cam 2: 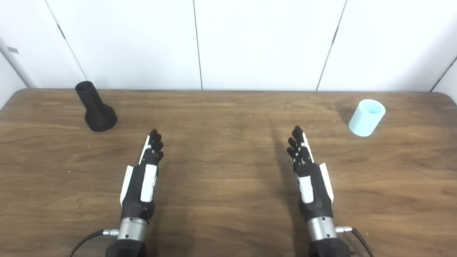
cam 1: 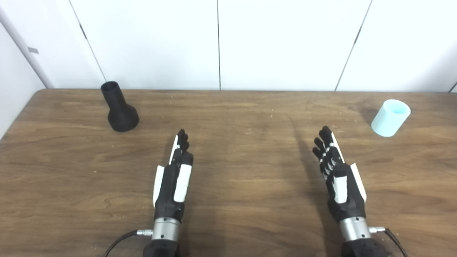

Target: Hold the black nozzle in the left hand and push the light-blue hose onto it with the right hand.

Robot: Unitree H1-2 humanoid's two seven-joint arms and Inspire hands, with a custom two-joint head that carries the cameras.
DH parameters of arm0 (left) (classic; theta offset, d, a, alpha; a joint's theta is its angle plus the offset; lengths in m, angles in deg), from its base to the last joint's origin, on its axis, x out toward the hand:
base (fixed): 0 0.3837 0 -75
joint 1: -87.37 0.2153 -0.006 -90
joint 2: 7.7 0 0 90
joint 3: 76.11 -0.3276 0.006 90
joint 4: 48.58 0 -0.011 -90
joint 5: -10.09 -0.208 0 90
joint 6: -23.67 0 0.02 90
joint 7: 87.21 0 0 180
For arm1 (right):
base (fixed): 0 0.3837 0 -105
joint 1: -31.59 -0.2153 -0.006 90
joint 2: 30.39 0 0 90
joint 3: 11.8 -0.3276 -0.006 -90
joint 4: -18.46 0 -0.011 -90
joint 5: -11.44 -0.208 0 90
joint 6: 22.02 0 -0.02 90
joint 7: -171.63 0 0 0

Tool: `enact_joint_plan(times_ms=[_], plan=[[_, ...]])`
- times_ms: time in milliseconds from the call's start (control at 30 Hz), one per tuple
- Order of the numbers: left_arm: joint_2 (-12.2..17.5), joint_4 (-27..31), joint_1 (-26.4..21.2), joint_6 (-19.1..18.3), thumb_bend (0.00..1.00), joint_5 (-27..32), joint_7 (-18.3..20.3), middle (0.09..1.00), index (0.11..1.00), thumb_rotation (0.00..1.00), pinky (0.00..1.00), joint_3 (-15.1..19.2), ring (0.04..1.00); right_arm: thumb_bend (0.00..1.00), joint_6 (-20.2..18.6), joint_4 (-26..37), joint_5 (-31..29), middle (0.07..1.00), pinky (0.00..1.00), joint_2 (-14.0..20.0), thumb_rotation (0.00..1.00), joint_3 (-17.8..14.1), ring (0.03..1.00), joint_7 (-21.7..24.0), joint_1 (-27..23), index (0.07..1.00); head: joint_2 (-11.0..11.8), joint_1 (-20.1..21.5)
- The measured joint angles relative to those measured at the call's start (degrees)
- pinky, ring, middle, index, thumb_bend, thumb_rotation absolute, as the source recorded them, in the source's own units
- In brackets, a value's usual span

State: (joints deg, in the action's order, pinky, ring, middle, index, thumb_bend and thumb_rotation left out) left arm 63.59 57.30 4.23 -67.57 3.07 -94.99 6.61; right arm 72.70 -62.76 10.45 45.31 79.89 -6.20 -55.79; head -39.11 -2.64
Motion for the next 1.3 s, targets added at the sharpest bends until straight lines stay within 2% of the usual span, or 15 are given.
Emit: enact_joint_plan(times_ms=[467, 500, 700, 767, 900, 1133, 1300], plan=[[0.00, 0.00, 0.00, 0.00, 0.69, -0.23, 0.00, 1.000, 1.000, 1.00, 1.00, -0.01, 1.000, 0.73, 0.00, 0.00, -0.04, 1.000, 0.95, 0.02, 1.00, -0.02, 0.988, 0.01, 0.00, 1.000, 0.26, -0.26], [-0.01, -0.01, 0.00, 0.00, 0.69, -0.27, -0.01, 1.000, 1.000, 1.00, 1.00, -0.03, 1.000, 0.73, 0.00, -0.01, -0.08, 1.000, 0.95, 0.03, 1.00, -0.03, 0.988, 0.02, 0.00, 1.000, 1.48, -1.57], [-0.31, -1.58, 0.14, 0.83, 0.69, -1.40, -0.31, 1.000, 1.000, 1.00, 1.00, -0.79, 1.000, 0.73, 0.79, -0.46, -1.15, 1.000, 0.96, 0.46, 1.00, -0.09, 0.998, 0.36, -0.07, 1.000, 4.65, -5.09], [-0.47, -2.70, 0.21, 1.28, 0.69, -1.59, -0.48, 1.000, 1.000, 1.00, 1.00, -1.08, 1.000, 0.73, 2.06, -0.89, -1.66, 1.000, 0.97, 0.71, 1.00, -0.17, 1.000, 0.65, -0.27, 1.000, 4.83, -5.27], [-0.90, -3.41, 0.28, 2.31, 0.70, -2.11, -1.02, 1.000, 1.000, 1.00, 1.00, -1.59, 1.000, 0.72, 4.19, -1.85, -2.84, 1.000, 0.98, 1.43, 1.00, -0.51, 1.000, 1.43, -0.85, 1.000, 7.20, -8.08], [-1.65, -3.39, 0.51, 2.79, 0.73, -3.81, -2.41, 1.000, 1.000, 1.00, 1.00, -2.02, 1.000, 0.71, 7.34, -3.50, -4.57, 1.000, 0.97, 2.99, 1.00, -1.42, 1.000, 2.55, -1.71, 1.000, 8.17, -9.14], [-2.08, -3.89, 0.43, 5.14, 0.75, -5.13, -4.31, 1.000, 1.000, 1.00, 1.00, -1.45, 1.000, 0.72, 8.44, -3.76, -5.08, 1.000, 0.97, 3.01, 1.00, -1.46, 0.999, 3.09, -1.71, 1.000, 8.53, -9.14]])
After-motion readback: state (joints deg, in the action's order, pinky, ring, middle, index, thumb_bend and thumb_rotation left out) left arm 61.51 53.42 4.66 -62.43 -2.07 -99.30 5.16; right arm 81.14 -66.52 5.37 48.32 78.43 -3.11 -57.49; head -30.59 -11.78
